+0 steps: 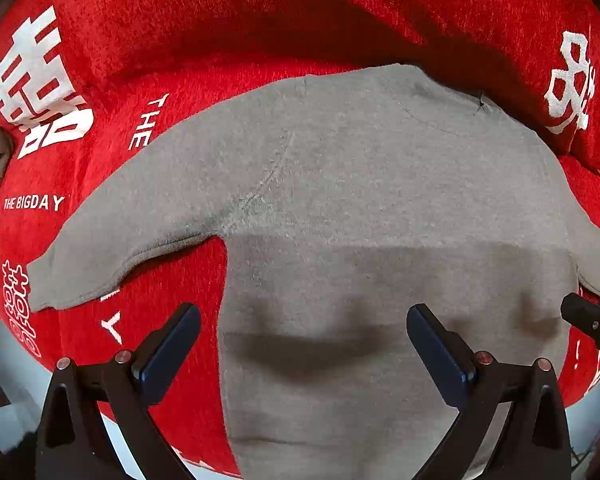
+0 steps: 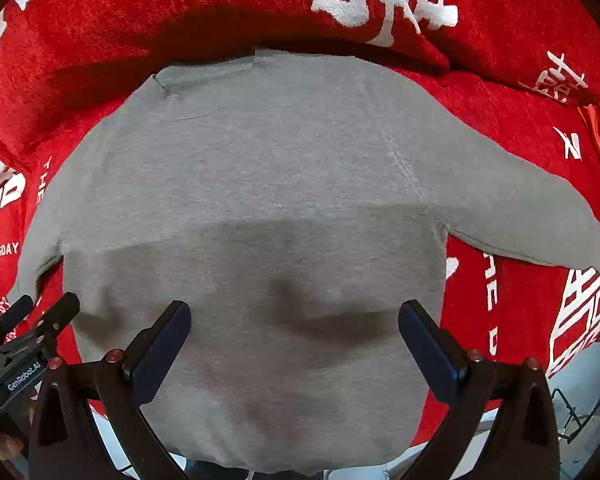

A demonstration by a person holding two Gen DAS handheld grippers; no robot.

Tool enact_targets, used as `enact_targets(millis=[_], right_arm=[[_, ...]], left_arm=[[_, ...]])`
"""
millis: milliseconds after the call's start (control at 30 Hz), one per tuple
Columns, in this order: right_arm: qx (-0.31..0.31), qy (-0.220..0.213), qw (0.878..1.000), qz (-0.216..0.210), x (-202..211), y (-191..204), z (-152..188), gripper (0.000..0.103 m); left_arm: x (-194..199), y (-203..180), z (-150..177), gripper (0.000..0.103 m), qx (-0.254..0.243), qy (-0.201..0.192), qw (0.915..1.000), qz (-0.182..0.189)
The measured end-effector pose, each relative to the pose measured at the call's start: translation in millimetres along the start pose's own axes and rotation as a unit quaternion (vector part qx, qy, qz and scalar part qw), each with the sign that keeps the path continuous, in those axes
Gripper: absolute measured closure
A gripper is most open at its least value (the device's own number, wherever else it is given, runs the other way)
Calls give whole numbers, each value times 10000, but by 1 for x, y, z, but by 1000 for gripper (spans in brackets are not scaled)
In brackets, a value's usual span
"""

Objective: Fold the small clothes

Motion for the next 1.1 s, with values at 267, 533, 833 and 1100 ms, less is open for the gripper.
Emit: enact_targets(millis=[267, 533, 833, 1100], right_arm=[[-25, -45, 10000, 31, 4, -1, -1, 0], [-60, -53, 10000, 18, 5, -7, -4, 0], [-111, -91, 9999, -6, 7, -10, -7, 0], [-135, -93, 9999, -9, 8, -12, -10, 0]], left_arm=[[1, -3, 3, 0, -15, 6, 10000, -20], [3, -8, 3, 0, -21, 37, 10000, -89], [4, -14, 2, 0, -60, 46, 9999, -107], [5, -17, 0, 0, -77, 58, 9998, -153]])
Point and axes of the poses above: each gripper's, at about its wrist camera, not at the fingertips, and x roughly against the way its jaws point, y to its left, z to its underside, the point moved 9 cm from there along -x, roughly the way its jaws point, and after that the axes turned 12 degrees about -x, right-handed, at the moved point
